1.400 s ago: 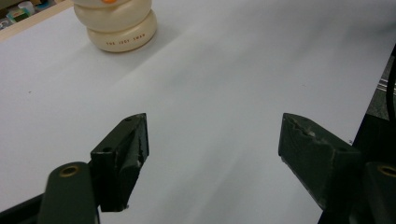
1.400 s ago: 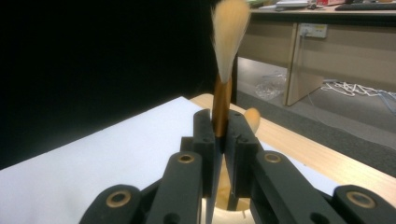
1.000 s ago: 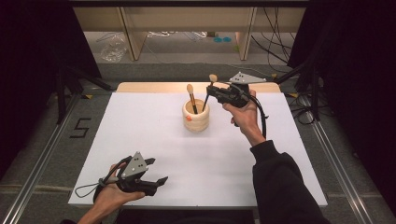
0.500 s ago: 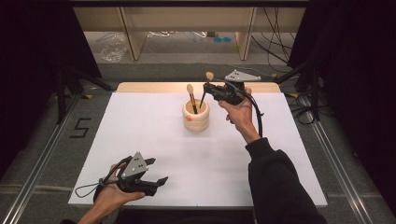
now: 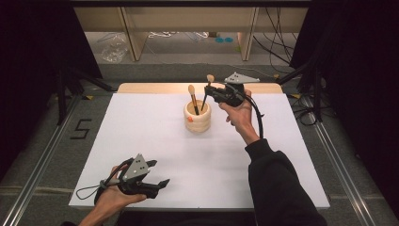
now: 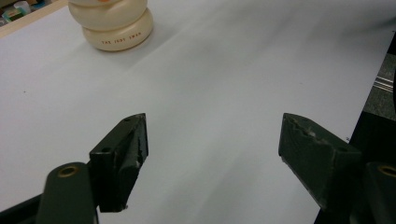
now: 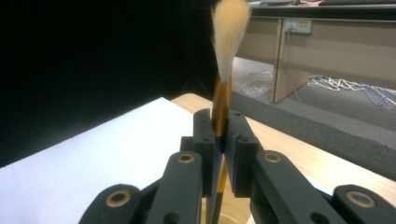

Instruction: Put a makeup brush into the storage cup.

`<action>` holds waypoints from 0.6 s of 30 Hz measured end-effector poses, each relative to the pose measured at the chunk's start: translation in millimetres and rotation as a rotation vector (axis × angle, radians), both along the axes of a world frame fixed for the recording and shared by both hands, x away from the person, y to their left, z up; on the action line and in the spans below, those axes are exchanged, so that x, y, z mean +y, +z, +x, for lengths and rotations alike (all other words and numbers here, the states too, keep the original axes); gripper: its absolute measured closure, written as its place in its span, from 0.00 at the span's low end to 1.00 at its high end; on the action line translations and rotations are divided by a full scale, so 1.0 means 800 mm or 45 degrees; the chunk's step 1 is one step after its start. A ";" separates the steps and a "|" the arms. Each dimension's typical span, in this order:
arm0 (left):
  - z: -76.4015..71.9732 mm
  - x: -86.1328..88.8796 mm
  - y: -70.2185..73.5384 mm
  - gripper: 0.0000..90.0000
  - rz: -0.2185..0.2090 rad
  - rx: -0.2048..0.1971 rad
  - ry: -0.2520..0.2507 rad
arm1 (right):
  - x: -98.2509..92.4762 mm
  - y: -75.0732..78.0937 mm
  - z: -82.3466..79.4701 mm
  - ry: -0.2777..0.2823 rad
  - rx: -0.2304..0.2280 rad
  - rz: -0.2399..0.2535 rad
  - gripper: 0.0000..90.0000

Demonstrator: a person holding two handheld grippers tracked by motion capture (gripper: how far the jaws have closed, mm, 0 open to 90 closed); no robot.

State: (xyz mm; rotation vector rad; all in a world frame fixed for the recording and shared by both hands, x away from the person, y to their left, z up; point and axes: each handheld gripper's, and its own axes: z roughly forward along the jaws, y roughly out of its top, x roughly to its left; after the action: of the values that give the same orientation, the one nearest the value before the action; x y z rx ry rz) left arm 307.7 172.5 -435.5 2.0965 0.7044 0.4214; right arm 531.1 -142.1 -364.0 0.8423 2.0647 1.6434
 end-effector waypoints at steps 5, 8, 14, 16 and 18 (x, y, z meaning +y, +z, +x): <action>0.000 0.001 0.001 0.27 0.004 -0.001 0.002 | 0.001 -0.009 0.002 -0.002 0.034 -0.012 0.94; 0.000 0.000 0.001 0.27 0.004 -0.001 0.001 | 0.003 -0.015 0.003 0.001 0.042 -0.018 0.94; 0.000 0.000 0.000 0.27 -0.002 0.000 -0.003 | 0.010 -0.025 0.004 0.018 0.072 -0.045 0.94; -0.001 0.000 0.001 0.27 0.002 0.000 0.002 | 0.011 -0.028 0.005 0.019 0.080 -0.058 0.94; 0.000 0.000 0.001 0.27 0.000 0.001 -0.001 | 0.013 -0.031 0.005 0.026 0.086 -0.067 0.94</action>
State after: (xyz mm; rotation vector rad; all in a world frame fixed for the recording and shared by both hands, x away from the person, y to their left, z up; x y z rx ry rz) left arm 307.4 172.9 -434.8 2.0971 0.7044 0.4199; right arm 534.9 -131.5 -388.6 0.8735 2.1593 1.5839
